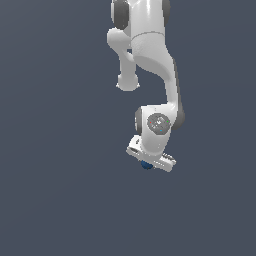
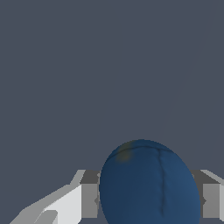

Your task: Pick up the object and move it to a goal position.

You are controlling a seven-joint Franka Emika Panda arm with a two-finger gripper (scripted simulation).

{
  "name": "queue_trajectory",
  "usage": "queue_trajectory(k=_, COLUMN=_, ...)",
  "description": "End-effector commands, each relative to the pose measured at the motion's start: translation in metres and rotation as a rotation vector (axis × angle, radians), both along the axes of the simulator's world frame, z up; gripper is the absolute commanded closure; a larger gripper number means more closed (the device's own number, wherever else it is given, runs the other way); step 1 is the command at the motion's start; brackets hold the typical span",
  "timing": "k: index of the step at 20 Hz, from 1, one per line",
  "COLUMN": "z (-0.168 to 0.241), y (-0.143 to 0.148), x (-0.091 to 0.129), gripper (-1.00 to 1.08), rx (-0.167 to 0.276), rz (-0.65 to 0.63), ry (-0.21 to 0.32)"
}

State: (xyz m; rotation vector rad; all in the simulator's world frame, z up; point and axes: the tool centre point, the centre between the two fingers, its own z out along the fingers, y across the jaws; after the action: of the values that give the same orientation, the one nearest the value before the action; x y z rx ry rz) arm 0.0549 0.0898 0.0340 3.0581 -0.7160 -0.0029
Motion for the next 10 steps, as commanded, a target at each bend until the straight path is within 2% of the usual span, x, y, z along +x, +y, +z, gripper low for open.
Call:
queue_trajectory(k=1, z=0.007, y=0.002, x=0.003, gripper=1.08, rx=0.000, rz=0.000, ry=-0.002)
queue_trajectory(k=10, z=0.053, y=0.015, x=0.025, gripper=1.08, rx=0.000, rz=0.000, ry=-0.002)
